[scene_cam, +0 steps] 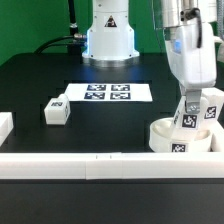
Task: Assemble stool
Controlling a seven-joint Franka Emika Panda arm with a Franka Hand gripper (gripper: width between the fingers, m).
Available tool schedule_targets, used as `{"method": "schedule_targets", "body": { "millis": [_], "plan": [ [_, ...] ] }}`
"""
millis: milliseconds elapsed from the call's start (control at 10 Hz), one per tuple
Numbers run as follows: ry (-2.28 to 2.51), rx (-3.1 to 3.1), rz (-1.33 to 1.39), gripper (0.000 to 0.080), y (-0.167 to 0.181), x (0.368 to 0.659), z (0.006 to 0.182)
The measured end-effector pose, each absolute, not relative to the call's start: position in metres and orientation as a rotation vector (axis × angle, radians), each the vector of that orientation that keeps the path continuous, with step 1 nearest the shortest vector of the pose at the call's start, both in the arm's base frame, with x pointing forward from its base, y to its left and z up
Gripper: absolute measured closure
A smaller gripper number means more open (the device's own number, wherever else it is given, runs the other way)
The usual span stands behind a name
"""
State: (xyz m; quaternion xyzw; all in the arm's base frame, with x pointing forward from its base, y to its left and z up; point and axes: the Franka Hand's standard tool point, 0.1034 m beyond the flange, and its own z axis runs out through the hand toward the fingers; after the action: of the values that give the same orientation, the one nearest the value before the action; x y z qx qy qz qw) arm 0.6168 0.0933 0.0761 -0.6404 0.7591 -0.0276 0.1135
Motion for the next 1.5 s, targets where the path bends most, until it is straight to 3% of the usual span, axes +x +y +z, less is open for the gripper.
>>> {"method": "schedule_targets", "body": {
  "millis": [700, 900, 1000, 1100, 1200, 1400, 1500],
  "plan": [
    [2.546, -1.258, 0.002, 0.0462, 0.092, 0.616, 0.074],
    [2.510, -1.331, -0.009, 0.0457, 0.092, 0.616, 0.074],
    [2.510, -1.331, -0.009, 0.0240, 0.092, 0.616, 0.074],
    [2.487, -1.371, -0.007, 0.0240, 0.093, 0.616, 0.077],
    [2.384, -1.551, -0.018, 0.0164, 0.095, 0.617, 0.086],
    [2.262, -1.679, -0.010, 0.0150, 0.097, 0.622, 0.115],
    [2.183, -1.783, -0.037, 0.0150, 0.096, 0.622, 0.114]
  ]
}}
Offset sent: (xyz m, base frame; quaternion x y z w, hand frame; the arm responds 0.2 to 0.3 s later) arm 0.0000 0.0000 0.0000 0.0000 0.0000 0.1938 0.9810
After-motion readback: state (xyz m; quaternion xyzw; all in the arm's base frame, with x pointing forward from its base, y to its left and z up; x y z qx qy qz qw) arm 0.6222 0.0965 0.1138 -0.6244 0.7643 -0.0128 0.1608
